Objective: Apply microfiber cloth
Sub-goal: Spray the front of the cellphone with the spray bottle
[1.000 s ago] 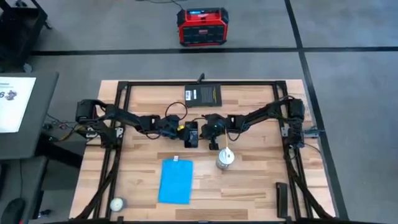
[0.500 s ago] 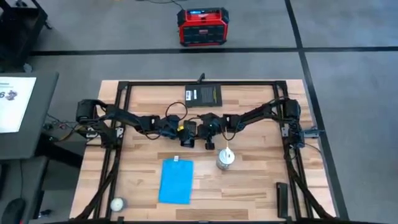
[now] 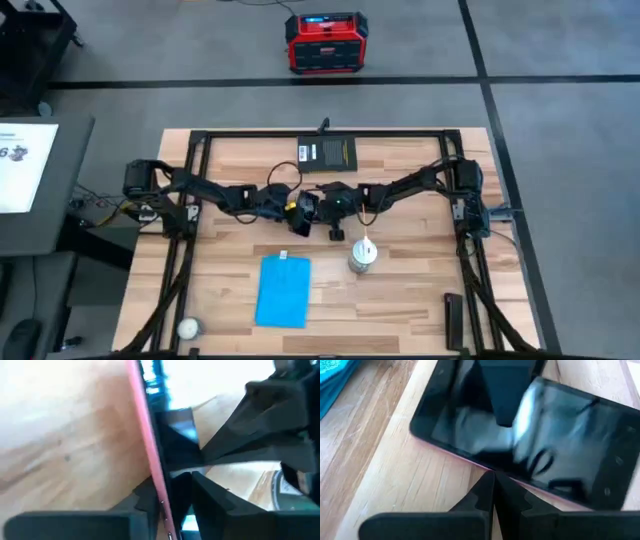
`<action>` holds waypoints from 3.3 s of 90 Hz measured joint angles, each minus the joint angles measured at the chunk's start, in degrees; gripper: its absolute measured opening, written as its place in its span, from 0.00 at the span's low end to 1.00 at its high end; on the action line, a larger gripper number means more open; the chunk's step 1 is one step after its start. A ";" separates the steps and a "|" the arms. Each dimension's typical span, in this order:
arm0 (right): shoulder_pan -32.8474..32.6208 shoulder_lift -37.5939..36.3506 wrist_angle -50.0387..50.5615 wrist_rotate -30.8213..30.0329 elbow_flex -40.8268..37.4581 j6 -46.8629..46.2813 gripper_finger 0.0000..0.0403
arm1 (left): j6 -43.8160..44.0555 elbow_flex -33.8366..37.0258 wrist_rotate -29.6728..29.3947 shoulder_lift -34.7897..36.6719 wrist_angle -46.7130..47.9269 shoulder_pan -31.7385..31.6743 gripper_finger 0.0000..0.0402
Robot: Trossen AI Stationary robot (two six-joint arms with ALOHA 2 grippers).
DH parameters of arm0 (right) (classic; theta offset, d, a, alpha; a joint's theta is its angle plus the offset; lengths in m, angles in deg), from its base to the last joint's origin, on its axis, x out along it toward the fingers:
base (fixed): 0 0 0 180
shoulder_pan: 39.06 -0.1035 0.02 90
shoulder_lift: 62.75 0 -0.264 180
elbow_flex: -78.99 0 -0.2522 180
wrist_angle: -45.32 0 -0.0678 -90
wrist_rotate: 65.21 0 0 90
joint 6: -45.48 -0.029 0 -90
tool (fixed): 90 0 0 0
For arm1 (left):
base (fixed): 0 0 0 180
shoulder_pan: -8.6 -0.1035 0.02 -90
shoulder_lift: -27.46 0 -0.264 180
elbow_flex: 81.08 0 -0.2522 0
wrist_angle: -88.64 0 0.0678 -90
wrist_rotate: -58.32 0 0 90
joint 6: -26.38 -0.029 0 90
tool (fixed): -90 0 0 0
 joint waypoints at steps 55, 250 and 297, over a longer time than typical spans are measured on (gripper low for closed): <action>1.44 -6.50 12.63 -0.58 -0.35 0.12 0.00 | -13.67 -0.04 1.07 0.11 -6.63 1.15 0.02; 4.72 -11.45 17.18 -4.34 13.53 3.85 0.00 | -24.85 3.43 -13.33 16.76 -3.87 9.49 0.01; 5.90 -16.02 28.50 -7.01 21.86 7.36 0.00 | -40.49 3.50 -19.77 16.90 -13.85 5.93 0.01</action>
